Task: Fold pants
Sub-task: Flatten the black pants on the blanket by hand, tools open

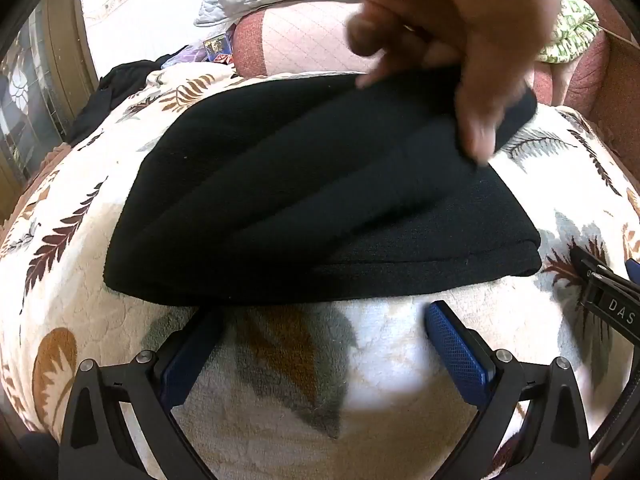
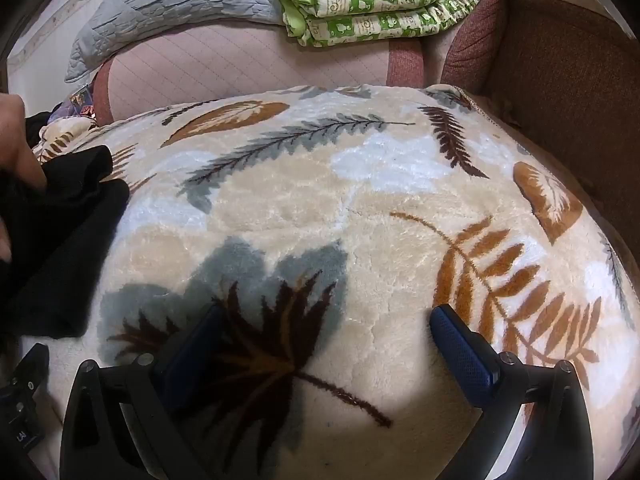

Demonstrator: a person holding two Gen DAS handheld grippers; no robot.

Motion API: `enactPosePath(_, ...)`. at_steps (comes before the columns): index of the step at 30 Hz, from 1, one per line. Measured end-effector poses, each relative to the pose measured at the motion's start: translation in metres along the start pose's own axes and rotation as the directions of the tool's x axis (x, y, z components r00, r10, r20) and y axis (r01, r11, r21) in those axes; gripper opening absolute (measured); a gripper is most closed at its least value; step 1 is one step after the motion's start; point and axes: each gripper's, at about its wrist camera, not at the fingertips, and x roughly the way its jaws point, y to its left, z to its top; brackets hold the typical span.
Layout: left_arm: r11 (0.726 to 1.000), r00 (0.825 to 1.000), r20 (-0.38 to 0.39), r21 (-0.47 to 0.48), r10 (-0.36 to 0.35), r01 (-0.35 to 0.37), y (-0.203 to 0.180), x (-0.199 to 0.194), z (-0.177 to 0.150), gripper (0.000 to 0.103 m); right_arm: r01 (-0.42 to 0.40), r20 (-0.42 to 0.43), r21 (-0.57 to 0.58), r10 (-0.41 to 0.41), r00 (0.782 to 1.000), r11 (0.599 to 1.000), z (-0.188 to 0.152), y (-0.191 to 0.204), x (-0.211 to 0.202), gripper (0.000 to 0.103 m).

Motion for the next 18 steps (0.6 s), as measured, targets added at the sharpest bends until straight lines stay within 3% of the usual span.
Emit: enactPosePath(18, 1.0, 1.0, 0.002, 0.0, -0.001, 0.001, 0.0007, 0.0002, -0.0009, 0.103, 0.0, 0.001, 0.0, 0.0, 1.0, 1.0, 0.0001, -0.0002, -0.0004, 0.103)
